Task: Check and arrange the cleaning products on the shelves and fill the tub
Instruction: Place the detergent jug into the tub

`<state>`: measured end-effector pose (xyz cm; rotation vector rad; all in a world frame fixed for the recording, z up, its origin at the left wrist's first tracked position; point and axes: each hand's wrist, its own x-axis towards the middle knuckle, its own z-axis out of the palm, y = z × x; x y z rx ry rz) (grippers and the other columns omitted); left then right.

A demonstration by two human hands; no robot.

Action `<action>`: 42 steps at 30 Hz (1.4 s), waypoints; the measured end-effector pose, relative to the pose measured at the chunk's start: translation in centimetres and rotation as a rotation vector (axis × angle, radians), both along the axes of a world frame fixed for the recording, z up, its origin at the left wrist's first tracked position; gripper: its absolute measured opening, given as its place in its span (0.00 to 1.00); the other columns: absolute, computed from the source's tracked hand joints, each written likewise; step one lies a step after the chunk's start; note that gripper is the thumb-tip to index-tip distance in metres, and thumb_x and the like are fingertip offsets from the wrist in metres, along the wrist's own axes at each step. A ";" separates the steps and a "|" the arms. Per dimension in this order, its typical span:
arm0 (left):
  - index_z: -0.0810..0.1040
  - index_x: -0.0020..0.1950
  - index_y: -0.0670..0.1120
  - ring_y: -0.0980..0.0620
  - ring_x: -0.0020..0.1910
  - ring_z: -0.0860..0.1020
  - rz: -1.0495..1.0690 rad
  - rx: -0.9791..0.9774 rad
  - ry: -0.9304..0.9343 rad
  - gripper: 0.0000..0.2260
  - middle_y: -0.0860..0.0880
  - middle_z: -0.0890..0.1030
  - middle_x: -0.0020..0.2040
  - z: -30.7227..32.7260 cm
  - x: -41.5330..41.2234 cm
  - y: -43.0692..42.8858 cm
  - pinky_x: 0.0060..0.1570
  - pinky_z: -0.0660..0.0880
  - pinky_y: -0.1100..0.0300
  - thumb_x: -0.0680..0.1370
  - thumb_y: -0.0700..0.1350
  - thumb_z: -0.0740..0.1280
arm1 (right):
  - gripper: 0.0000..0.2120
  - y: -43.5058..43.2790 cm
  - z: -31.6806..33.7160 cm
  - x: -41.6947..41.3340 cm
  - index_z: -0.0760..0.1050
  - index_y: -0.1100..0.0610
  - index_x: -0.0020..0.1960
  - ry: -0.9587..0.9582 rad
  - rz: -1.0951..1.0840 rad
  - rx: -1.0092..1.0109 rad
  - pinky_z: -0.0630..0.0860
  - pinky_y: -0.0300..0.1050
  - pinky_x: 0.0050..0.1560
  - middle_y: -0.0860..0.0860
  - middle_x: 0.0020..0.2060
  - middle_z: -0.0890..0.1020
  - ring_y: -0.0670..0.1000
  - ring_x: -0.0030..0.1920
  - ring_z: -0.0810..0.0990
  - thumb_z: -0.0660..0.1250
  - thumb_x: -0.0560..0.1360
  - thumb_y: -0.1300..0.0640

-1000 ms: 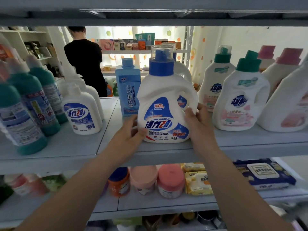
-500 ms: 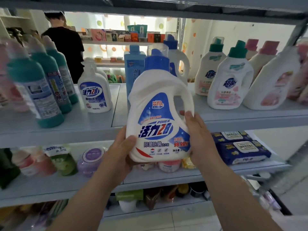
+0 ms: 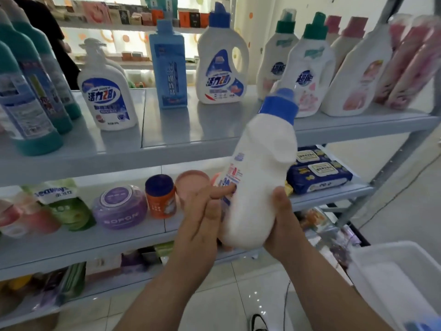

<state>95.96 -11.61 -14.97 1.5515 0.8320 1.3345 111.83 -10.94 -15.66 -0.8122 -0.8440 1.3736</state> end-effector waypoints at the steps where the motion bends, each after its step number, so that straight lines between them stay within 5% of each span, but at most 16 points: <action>1: 0.80 0.59 0.57 0.66 0.53 0.78 0.001 -0.014 0.048 0.11 0.55 0.77 0.60 0.0 0.0 0.1 0.48 0.75 0.72 0.85 0.46 0.59 | 0.57 -0.5 0.0 0.4 0.67 0.56 0.75 0.031 0.030 -0.002 0.82 0.55 0.55 0.57 0.64 0.83 0.58 0.62 0.83 0.84 0.55 0.33; 4: 0.78 0.63 0.56 0.67 0.52 0.80 -0.072 -0.175 0.060 0.19 0.61 0.80 0.57 -0.2 0.1 1.1 0.48 0.77 0.71 0.75 0.44 0.74 | 0.47 -1.2 -0.7 1.9 0.67 0.57 0.77 0.074 0.187 0.062 0.76 0.62 0.66 0.61 0.71 0.76 0.65 0.70 0.75 0.79 0.67 0.37; 5: 0.73 0.69 0.55 0.64 0.52 0.82 -0.147 -0.278 -0.008 0.32 0.60 0.83 0.56 -0.6 0.2 1.5 0.49 0.80 0.64 0.68 0.48 0.80 | 0.43 -1.4 -1.0 2.3 0.69 0.56 0.77 0.103 0.251 0.093 0.74 0.62 0.68 0.62 0.72 0.75 0.65 0.72 0.73 0.77 0.69 0.37; 7: 0.65 0.74 0.58 0.46 0.54 0.85 -0.267 -0.501 -0.093 0.51 0.52 0.85 0.58 -1.7 0.5 2.2 0.55 0.79 0.35 0.56 0.58 0.86 | 0.38 -1.4 -1.6 3.1 0.73 0.55 0.75 0.130 0.303 0.073 0.73 0.61 0.70 0.62 0.73 0.74 0.65 0.72 0.73 0.75 0.71 0.38; 9: 0.66 0.73 0.60 0.37 0.56 0.83 -0.340 -0.586 -0.108 0.53 0.46 0.85 0.59 -2.4 1.1 2.2 0.57 0.70 0.29 0.52 0.62 0.86 | 0.40 -1.5 -1.9 3.9 0.68 0.57 0.78 0.129 0.326 0.030 0.70 0.63 0.72 0.64 0.74 0.71 0.67 0.74 0.70 0.75 0.72 0.39; 12: 0.70 0.73 0.53 0.37 0.57 0.83 -0.324 -0.613 -0.191 0.46 0.43 0.84 0.60 -3.5 2.8 2.0 0.53 0.79 0.42 0.59 0.58 0.85 | 0.43 -2.0 -1.8 5.6 0.67 0.57 0.77 0.064 0.256 -0.021 0.75 0.60 0.67 0.62 0.72 0.75 0.64 0.72 0.74 0.76 0.70 0.39; 15: 0.72 0.72 0.53 0.44 0.51 0.86 -0.160 -0.584 -0.295 0.32 0.46 0.86 0.57 -3.5 5.7 1.5 0.39 0.83 0.52 0.69 0.44 0.75 | 0.32 -2.2 -2.2 9.1 0.69 0.49 0.75 -0.057 0.053 -0.094 0.80 0.58 0.62 0.53 0.67 0.81 0.57 0.67 0.80 0.72 0.74 0.43; 17: 0.72 0.72 0.57 0.45 0.51 0.86 -0.063 -0.515 -0.257 0.30 0.48 0.86 0.57 -4.1 8.1 1.2 0.38 0.83 0.51 0.71 0.42 0.73 | 0.30 -2.6 -3.0 11.6 0.65 0.44 0.78 -0.147 -0.045 -0.120 0.77 0.65 0.65 0.51 0.68 0.81 0.57 0.67 0.80 0.66 0.78 0.46; 19: 0.73 0.71 0.58 0.44 0.54 0.85 -0.048 -0.467 -0.209 0.27 0.49 0.84 0.60 -4.5 10.5 0.8 0.42 0.84 0.46 0.75 0.39 0.73 | 0.33 -3.5 -3.8 14.1 0.64 0.44 0.78 -0.201 -0.152 -0.150 0.80 0.64 0.60 0.53 0.64 0.82 0.58 0.62 0.83 0.72 0.76 0.47; 22: 0.72 0.73 0.56 0.38 0.57 0.83 -0.166 -0.524 -0.159 0.30 0.46 0.81 0.64 -5.1 13.8 0.7 0.48 0.81 0.34 0.74 0.40 0.75 | 0.29 -5.5 -4.4 18.3 0.71 0.50 0.71 -0.141 -0.235 -0.169 0.83 0.61 0.54 0.57 0.59 0.85 0.60 0.56 0.86 0.73 0.72 0.51; 25: 0.72 0.72 0.49 0.37 0.59 0.82 -0.343 -0.643 -0.158 0.30 0.41 0.83 0.62 -5.0 17.6 0.0 0.53 0.81 0.38 0.70 0.42 0.74 | 0.22 -6.8 -5.1 22.8 0.72 0.49 0.70 -0.102 -0.267 -0.219 0.85 0.58 0.50 0.56 0.58 0.86 0.59 0.55 0.86 0.70 0.77 0.54; 30: 0.72 0.66 0.61 0.62 0.56 0.78 -0.044 -0.188 0.353 0.32 0.61 0.78 0.58 -4.4 25.8 -3.3 0.50 0.77 0.64 0.64 0.55 0.80 | 0.34 -8.6 -7.2 27.0 0.60 0.32 0.77 -0.249 -0.373 -0.228 0.84 0.58 0.55 0.40 0.64 0.81 0.47 0.59 0.84 0.73 0.77 0.44; 34: 0.62 0.75 0.63 0.64 0.63 0.65 -0.208 0.134 0.703 0.35 0.62 0.59 0.67 -5.3 32.8 -7.5 0.56 0.65 0.74 0.72 0.57 0.74 | 0.52 -10.5 -8.3 30.8 0.62 0.46 0.79 0.023 -0.377 -0.251 0.81 0.64 0.57 0.56 0.68 0.79 0.59 0.64 0.81 0.82 0.61 0.36; 36: 0.60 0.76 0.68 0.64 0.70 0.60 -0.336 0.198 0.756 0.30 0.63 0.56 0.73 -6.4 35.3 -8.7 0.66 0.60 0.71 0.75 0.62 0.64 | 0.45 -12.1 -8.3 33.5 0.68 0.57 0.76 0.145 -0.430 -0.263 0.80 0.63 0.60 0.63 0.64 0.81 0.64 0.62 0.82 0.80 0.65 0.43; 38: 0.65 0.74 0.68 0.62 0.71 0.59 -0.401 0.272 0.758 0.25 0.61 0.63 0.73 -7.0 37.3 -8.9 0.69 0.54 0.73 0.77 0.61 0.59 | 0.31 -13.8 -8.6 36.4 0.74 0.57 0.71 0.161 -0.515 -0.299 0.79 0.66 0.62 0.63 0.59 0.84 0.65 0.60 0.83 0.73 0.70 0.50; 42: 0.71 0.72 0.58 0.58 0.66 0.67 -0.288 0.165 0.692 0.23 0.55 0.72 0.68 -8.1 40.5 -7.3 0.61 0.62 0.78 0.77 0.56 0.68 | 0.18 -17.2 -10.2 41.0 0.80 0.54 0.64 0.164 -0.595 -0.367 0.77 0.68 0.63 0.62 0.55 0.86 0.65 0.56 0.85 0.66 0.76 0.59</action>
